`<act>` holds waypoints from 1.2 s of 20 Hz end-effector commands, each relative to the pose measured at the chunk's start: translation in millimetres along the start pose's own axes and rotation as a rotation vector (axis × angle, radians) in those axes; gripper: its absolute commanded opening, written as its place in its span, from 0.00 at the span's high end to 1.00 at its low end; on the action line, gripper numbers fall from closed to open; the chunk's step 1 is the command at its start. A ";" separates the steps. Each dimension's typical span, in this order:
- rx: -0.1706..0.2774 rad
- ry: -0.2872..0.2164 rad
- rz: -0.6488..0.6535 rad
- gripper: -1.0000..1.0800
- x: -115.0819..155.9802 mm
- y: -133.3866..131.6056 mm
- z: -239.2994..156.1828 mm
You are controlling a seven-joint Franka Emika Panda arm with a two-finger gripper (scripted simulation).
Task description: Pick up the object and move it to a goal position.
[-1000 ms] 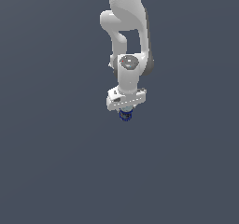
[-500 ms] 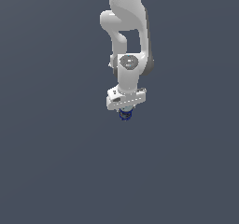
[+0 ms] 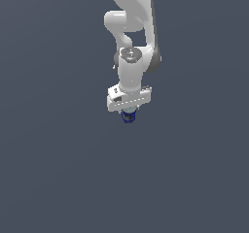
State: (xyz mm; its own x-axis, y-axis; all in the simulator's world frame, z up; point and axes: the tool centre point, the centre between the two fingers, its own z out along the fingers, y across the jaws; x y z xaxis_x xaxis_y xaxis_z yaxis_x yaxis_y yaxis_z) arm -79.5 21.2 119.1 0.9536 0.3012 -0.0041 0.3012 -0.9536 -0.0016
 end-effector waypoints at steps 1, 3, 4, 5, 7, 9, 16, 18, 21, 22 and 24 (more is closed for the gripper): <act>-0.001 0.005 0.000 1.00 4.2 7.2 -19.7; 0.000 0.005 0.000 1.00 7.1 13.5 -36.3; 0.000 0.005 0.000 1.00 8.7 17.0 -45.3; 0.000 0.005 0.000 1.00 10.3 20.6 -54.7; 0.000 0.005 -0.001 1.00 13.7 28.0 -73.9; 0.000 0.005 -0.001 1.00 17.1 35.4 -93.2; 0.001 0.005 -0.001 1.00 29.5 61.8 -160.3; 0.001 0.005 -0.001 1.00 33.1 69.3 -179.4; 0.000 0.005 -0.001 1.00 38.5 80.0 -206.4; 0.000 0.005 -0.001 1.00 40.2 83.4 -214.8; 0.000 0.005 -0.001 1.00 43.5 89.9 -230.8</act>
State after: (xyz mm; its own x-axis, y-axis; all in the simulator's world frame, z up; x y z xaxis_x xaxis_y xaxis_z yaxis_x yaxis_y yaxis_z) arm -14.0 -47.4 334.8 0.9535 0.3015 -0.0024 0.3015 -0.9535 -0.0030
